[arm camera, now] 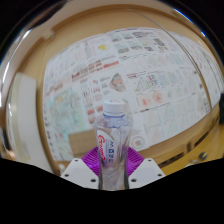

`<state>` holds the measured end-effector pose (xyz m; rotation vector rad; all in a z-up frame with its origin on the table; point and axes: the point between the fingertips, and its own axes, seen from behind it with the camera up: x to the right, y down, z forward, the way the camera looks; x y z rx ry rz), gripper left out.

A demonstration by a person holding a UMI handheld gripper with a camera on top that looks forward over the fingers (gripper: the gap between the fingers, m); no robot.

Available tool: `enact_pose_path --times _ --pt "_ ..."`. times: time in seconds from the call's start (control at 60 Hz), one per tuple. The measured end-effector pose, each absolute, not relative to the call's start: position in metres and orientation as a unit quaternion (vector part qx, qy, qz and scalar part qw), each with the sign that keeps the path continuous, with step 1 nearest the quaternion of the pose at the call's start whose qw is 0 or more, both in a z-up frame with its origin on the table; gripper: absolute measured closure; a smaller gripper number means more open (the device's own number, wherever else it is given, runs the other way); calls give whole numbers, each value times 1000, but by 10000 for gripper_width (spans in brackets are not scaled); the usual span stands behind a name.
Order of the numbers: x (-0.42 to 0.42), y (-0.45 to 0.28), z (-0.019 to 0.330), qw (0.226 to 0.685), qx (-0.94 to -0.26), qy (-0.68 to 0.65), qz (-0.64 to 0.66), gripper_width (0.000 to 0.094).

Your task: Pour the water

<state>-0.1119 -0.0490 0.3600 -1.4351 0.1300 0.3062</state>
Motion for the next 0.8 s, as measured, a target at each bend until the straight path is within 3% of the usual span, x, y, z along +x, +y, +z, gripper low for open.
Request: enact_pose_path --times 0.133,0.3,0.517,0.567,0.75,0.767,0.8 --pt "-71 -40 278 699 -715 16 21 657" --pt "-44 -30 179 640 -768 3 -28 656" --pt "-29 -27 113 600 -799 11 -32 646" --pt "-27 -25 114 610 -792 20 -32 647" --pt "-25 -28 112 595 -802 31 -38 393" --pt "-25 -28 110 590 -806 33 -38 361" --pt "-26 -32 108 578 -814 33 -37 212"
